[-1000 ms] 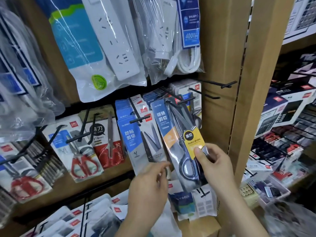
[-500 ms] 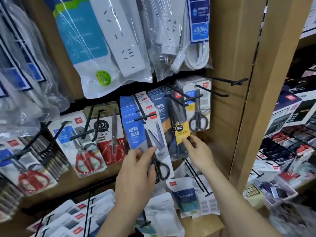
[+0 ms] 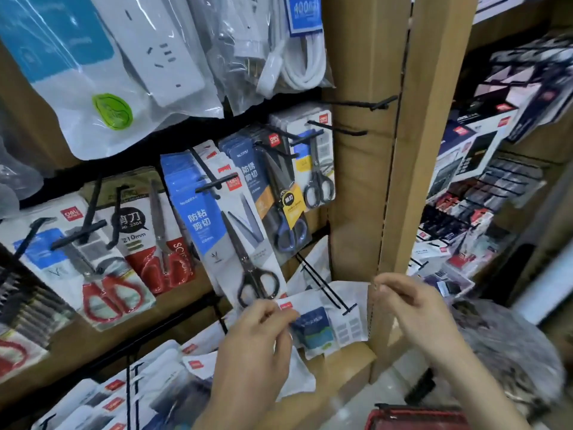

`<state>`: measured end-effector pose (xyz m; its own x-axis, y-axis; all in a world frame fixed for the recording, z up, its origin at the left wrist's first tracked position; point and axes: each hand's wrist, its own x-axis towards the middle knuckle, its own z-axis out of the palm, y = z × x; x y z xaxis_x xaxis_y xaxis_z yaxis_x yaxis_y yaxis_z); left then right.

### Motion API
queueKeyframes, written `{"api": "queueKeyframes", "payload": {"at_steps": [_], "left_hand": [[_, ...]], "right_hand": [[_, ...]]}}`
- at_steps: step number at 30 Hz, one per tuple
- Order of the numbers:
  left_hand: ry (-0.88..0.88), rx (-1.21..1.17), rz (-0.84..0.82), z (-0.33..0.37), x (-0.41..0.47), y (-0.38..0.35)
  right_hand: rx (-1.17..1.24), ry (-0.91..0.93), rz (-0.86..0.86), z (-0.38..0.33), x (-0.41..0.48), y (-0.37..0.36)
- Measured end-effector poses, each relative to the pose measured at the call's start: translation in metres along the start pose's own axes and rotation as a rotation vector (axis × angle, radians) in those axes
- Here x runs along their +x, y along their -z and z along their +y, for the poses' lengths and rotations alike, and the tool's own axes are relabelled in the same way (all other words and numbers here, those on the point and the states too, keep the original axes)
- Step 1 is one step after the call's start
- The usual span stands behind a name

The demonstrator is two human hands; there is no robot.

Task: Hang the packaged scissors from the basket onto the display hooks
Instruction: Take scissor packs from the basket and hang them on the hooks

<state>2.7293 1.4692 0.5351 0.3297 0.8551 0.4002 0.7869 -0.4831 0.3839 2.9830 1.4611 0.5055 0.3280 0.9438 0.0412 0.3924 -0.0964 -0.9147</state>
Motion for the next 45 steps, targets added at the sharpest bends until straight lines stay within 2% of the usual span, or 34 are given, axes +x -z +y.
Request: {"api": "queueKeyframes", "payload": {"at_steps": [6,10,15,19,23,29,33,37,40,42,45], "left_hand": [[0.02,-0.234,-0.309,-0.005,-0.039,-0.083],[-0.021,-0.281,-0.486,0.005,-0.072,-0.147],[-0.059,-0.336,-0.767,0.028,-0.12,-0.212],[-0.032,-0.316,-0.962,0.038,-0.167,-0.273],[0.006,-0.219,-1.117,0.039,-0.211,-0.348],[0.23,-0.174,-1.175,0.033,-0.269,-0.483],[0.275,-0.149,-1.152,0.008,-0.301,-0.58],[0.62,-0.232,-1.016,-0.019,-0.315,-0.677],[0.759,-0.212,-0.905,-0.051,-0.327,-0.746],[0.846,-0.18,-0.894,-0.071,-0.335,-0.781],[0.979,-0.199,-0.894,-0.091,-0.342,-0.818]], "right_hand": [[-0.055,-0.248,0.171,0.07,-0.092,0.043],[-0.121,-0.494,0.286,0.123,-0.17,0.064],[-0.04,-0.807,0.4,0.191,-0.262,0.071],[0.054,-0.971,0.473,0.255,-0.31,0.062],[0.137,-1.081,0.47,0.337,-0.331,0.042],[0.169,-1.072,0.398,0.485,-0.317,0.004],[0.209,-1.054,0.434,0.583,-0.287,-0.031],[0.275,-1.061,0.47,0.673,-0.25,-0.071],[0.527,-1.154,0.563,0.719,-0.216,-0.097],[0.677,-1.239,0.607,0.741,-0.198,-0.111],[0.704,-1.289,0.574,0.768,-0.18,-0.134]]}}
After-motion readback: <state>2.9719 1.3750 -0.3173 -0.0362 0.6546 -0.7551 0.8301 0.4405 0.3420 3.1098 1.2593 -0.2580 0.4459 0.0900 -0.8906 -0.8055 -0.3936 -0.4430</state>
